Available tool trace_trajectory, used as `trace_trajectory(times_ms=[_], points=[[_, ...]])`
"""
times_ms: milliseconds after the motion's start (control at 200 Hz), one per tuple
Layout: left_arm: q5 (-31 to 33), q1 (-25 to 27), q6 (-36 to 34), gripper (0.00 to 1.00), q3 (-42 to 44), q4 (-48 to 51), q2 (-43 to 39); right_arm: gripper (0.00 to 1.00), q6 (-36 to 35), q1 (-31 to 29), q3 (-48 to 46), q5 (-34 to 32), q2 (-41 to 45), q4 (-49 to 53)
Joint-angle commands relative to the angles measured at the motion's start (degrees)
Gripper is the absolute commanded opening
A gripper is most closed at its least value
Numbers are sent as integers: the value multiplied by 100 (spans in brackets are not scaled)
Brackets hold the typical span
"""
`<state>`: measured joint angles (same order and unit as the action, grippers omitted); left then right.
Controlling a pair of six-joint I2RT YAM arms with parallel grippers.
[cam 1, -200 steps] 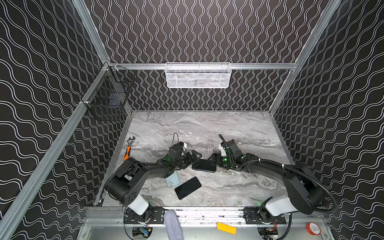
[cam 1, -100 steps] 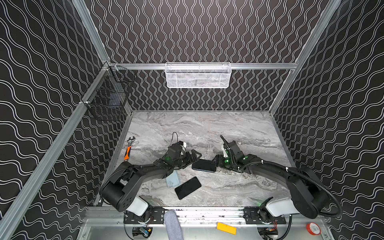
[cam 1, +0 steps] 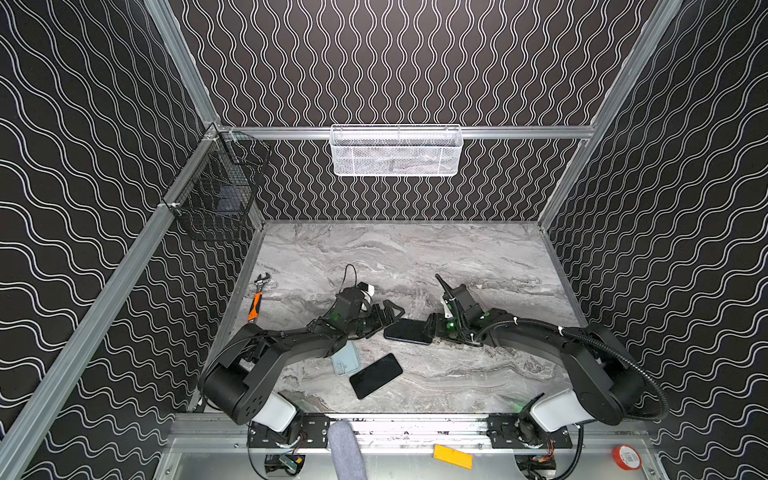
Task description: Put the phone into the phone case
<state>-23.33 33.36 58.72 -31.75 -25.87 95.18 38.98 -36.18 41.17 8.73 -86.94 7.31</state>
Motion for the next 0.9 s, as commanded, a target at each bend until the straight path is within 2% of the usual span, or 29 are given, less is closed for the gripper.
trace_trajectory(times_ms=[0,395,896], points=[[-76,79,35,98,-33,-44,-34,68,15,-3,24,23,-29,-210],[97,275,175,98,-38,-381,548,68,29,0,-17,23,-16,-248],[597,271,246,98,257,-45,339,67,-24,-2,367,-52,-483,-242]])
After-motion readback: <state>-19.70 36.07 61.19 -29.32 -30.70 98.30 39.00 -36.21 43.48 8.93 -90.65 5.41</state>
